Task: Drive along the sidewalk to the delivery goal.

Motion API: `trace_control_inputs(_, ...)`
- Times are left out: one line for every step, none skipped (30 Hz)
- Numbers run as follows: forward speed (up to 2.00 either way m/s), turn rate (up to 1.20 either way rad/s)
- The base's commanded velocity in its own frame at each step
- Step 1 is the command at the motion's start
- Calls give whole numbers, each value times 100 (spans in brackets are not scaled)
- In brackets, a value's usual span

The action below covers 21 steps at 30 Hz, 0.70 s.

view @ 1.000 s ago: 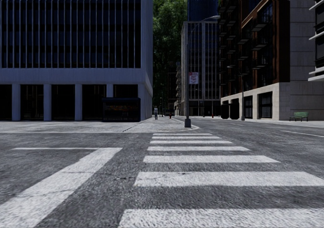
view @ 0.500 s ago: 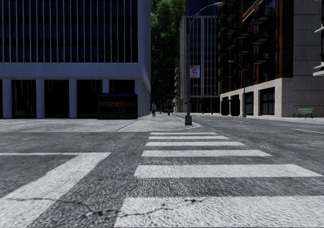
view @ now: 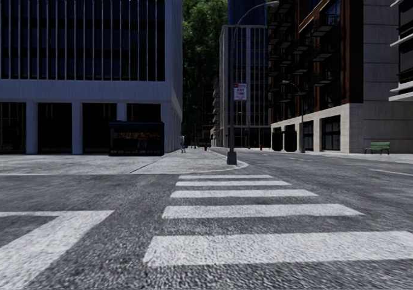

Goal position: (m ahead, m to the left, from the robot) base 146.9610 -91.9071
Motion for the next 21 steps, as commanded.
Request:
trace_control_inputs(134,0)
trace_control_inputs(200,0)
trace_control_inputs(200,0)
trace_control_inputs(200,0)
trace_control_inputs(200,0)
trace_control_inputs(200,0)
trace_control_inputs(200,0)
trace_control_inputs(200,0)
trace_control_inputs(200,0)
trace_control_inputs(200,0)
trace_control_inputs(200,0)
trace_control_inputs(200,0)
trace_control_inputs(200,0)
trace_control_inputs(200,0)
trace_control_inputs(200,0)
trace_control_inputs(200,0)
trace_control_inputs(200,0)
trace_control_inputs(200,0)
trace_control_inputs(200,0)
trace_control_inputs(200,0)
trace_control_inputs(200,0)
